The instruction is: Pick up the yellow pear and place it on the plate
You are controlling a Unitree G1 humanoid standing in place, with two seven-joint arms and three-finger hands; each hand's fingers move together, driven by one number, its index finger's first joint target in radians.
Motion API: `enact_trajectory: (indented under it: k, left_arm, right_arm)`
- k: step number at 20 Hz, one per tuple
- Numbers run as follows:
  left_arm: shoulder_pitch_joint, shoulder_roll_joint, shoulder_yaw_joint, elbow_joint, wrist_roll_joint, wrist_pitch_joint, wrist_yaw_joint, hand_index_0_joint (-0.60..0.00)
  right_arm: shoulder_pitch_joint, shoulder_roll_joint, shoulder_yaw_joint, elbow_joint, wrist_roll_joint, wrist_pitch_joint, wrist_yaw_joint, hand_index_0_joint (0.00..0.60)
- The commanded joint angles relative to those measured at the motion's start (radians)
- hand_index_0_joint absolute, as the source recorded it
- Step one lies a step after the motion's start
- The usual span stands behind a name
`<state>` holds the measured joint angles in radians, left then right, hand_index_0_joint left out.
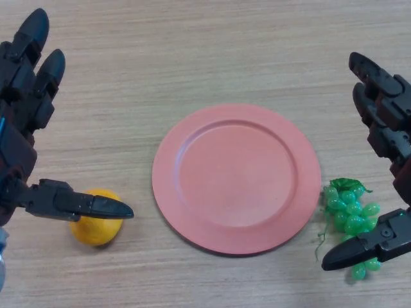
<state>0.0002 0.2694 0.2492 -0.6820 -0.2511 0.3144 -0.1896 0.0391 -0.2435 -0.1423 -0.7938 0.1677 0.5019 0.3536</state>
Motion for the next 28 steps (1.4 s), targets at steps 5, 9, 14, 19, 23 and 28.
enact_trajectory:
  k: [5, 9, 14, 19, 23, 28]
  left_arm:
    - [-0.011, 0.026, 0.064, -0.045, 0.011, -0.124, 0.015, 0.000]
    - [-0.006, 0.022, 0.065, -0.045, 0.024, -0.141, 0.020, 0.000]
    - [0.090, -0.012, 0.092, -0.048, 0.023, -0.180, -0.049, 0.000]
    - [0.168, -0.059, 0.157, 0.094, 0.083, -0.372, -0.120, 0.000]
    - [0.131, -0.024, 0.161, 0.315, 0.131, -0.528, -0.052, 0.000]
    - [0.074, 0.017, 0.096, 0.589, 0.129, -0.668, 0.010, 0.000]
  right_arm:
    - [-0.035, -0.032, -0.036, -0.023, 0.021, -0.153, -0.009, 0.000]
    - [-0.042, -0.032, -0.031, -0.016, 0.020, -0.148, -0.008, 0.000]
    - [-0.073, -0.039, -0.013, 0.008, 0.015, -0.141, -0.019, 0.000]
    - [-0.115, -0.038, 0.034, 0.062, -0.050, -0.150, -0.029, 0.000]
    - [-0.111, -0.031, 0.039, 0.057, -0.038, -0.152, -0.046, 0.000]
    - [-0.089, -0.029, 0.029, 0.036, -0.045, -0.168, -0.064, 0.000]
